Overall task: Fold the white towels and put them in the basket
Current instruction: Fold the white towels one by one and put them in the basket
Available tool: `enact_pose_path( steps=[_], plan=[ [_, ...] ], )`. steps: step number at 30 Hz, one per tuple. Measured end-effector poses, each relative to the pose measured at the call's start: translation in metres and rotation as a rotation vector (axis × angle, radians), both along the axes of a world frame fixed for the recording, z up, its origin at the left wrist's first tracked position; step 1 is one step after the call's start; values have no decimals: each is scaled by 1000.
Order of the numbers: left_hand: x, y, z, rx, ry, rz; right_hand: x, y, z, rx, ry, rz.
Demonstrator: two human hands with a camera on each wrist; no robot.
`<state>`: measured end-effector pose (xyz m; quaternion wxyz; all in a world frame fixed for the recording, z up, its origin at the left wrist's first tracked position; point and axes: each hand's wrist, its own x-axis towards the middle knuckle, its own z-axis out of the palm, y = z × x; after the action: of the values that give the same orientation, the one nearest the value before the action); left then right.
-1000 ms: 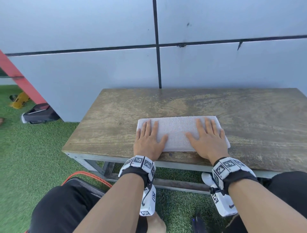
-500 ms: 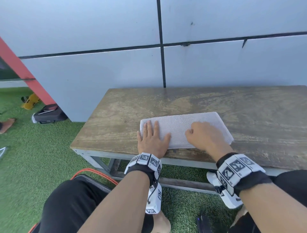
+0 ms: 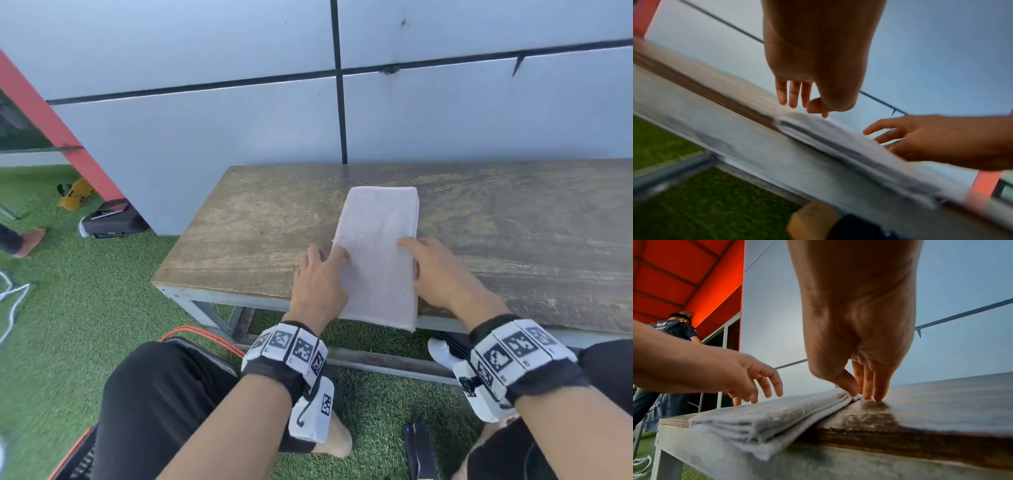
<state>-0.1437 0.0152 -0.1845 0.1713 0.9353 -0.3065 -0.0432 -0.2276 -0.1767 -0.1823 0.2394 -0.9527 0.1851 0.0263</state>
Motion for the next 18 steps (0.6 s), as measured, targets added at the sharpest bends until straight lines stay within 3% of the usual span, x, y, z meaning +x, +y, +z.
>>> enact_pose_path(
  steps=[4,8,10,12,15,18],
  plan=[
    [9,26,-8,202,32,-243,-5,2,1,43,139,116],
    [16,35,-7,306,2,-319,-11,2,-3,45,196,176],
    [17,34,-7,246,27,-309,-15,2,-3,116,308,171],
    [19,34,-8,159,88,-275,-19,5,-2,46,406,223],
    [25,32,-7,-27,217,-184,-24,11,-1,-58,303,234],
    [28,28,1,-262,340,-126,-27,11,7,-38,145,233]
  ],
)
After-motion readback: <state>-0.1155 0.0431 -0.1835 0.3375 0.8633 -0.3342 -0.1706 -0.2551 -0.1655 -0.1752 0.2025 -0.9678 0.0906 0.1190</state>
